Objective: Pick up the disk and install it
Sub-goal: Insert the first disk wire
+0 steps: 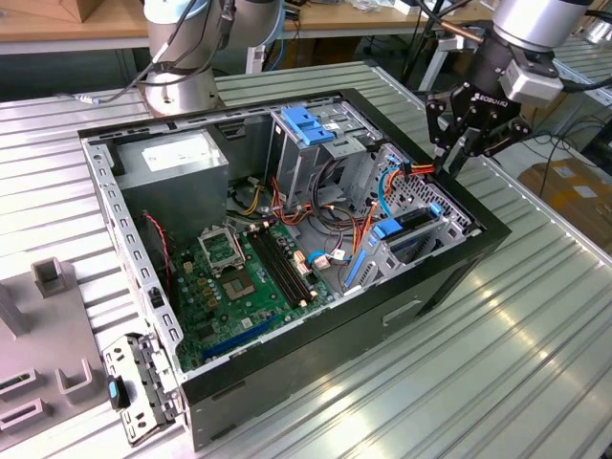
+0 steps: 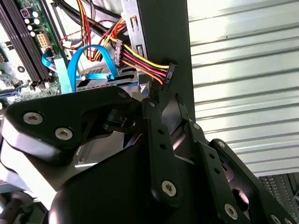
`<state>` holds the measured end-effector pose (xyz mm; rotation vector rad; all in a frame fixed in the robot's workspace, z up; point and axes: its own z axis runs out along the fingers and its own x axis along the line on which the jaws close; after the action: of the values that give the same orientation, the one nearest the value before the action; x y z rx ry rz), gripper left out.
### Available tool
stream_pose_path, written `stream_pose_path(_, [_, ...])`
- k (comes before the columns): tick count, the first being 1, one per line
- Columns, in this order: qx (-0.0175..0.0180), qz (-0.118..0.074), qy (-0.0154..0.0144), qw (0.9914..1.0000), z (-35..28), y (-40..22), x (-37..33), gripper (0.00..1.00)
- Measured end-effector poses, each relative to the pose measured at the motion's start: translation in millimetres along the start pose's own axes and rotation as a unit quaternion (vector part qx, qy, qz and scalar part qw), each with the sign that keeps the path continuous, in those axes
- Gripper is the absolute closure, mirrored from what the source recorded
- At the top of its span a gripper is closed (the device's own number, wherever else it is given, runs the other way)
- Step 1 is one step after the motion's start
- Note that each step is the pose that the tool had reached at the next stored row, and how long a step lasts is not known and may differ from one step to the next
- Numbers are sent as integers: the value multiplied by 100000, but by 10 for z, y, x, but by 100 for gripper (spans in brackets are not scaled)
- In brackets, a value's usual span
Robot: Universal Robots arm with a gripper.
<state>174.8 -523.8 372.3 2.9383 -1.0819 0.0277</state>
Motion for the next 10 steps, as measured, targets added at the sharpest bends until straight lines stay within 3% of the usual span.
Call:
stream_pose_path(6, [48,-2741,1,99962,20,-77,-22,69])
stream_pose_path(10, [67,-3423,-2,99941,42,-139,-32,69])
